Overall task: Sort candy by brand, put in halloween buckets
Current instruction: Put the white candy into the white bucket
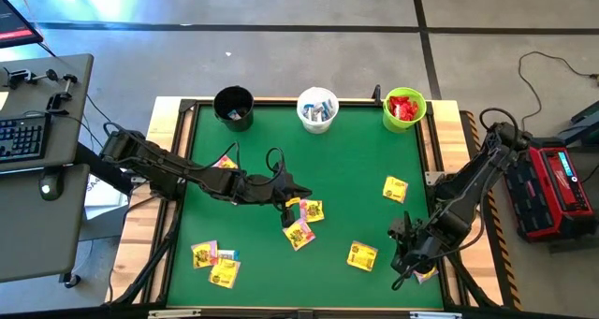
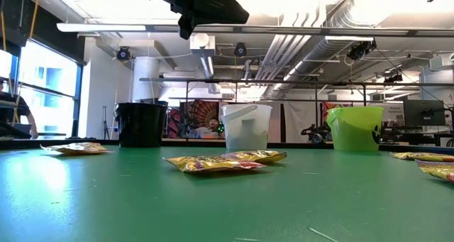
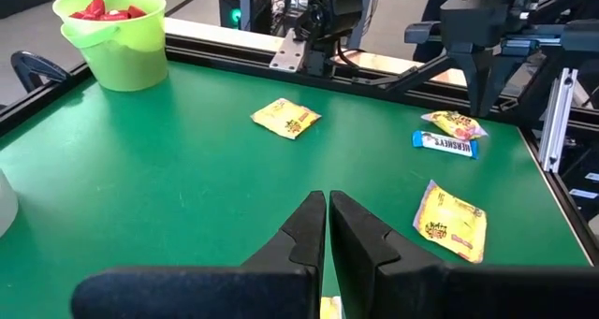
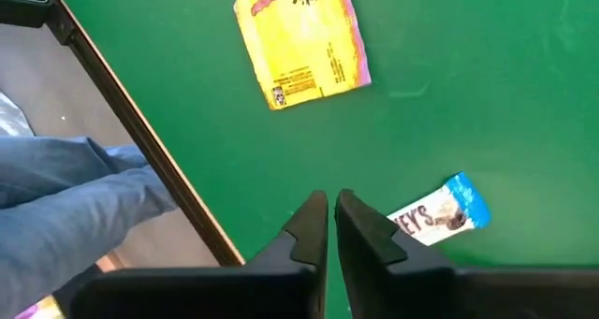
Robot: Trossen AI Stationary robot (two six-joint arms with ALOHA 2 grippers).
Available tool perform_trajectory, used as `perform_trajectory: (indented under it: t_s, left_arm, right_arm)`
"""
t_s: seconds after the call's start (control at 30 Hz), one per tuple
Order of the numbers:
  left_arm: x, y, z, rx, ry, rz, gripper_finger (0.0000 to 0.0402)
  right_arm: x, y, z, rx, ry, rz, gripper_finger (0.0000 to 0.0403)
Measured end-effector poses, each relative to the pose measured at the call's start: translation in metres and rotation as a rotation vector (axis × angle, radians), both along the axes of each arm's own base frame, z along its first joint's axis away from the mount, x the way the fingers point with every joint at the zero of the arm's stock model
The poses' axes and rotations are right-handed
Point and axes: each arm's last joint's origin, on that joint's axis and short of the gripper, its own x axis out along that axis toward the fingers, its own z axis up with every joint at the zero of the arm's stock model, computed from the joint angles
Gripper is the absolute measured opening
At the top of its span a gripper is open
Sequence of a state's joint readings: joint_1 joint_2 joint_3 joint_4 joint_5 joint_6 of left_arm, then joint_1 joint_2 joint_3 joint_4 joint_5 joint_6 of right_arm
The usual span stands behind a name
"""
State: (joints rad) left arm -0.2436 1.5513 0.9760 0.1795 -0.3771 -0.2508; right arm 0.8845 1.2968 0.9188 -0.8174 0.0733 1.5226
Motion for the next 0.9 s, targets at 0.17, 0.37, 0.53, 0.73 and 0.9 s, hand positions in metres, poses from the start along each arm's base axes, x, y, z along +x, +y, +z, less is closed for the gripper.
perform_trajectory:
  t_s: [0.17,0.37,0.53,0.73,0.9]
  left_arm:
    - [0.000,0.000,0.000,-0.009,-0.001,0.004,0.0009]
    - [0.000,-0.001,0.000,-0.003,-0.005,-0.001,0.0009]
    - [0.000,-0.001,0.000,-0.008,-0.005,0.001,0.0009]
    - [0.000,-0.001,0.000,-0.009,-0.004,0.001,0.0009]
    - [0.000,0.000,0.000,-0.008,-0.002,0.001,0.0009]
  right_arm:
    - [-0.001,0.000,0.000,0.050,0.061,-0.094,0.0025]
    - [-0.001,0.005,-0.007,0.098,0.182,-0.218,0.0091]
    - [0.002,0.015,-0.031,0.022,0.302,-0.277,0.0146]
    - [0.002,0.016,-0.056,-0.115,0.421,-0.483,0.0173]
    - [0.002,0.016,-0.062,-0.141,0.439,-0.636,0.0173]
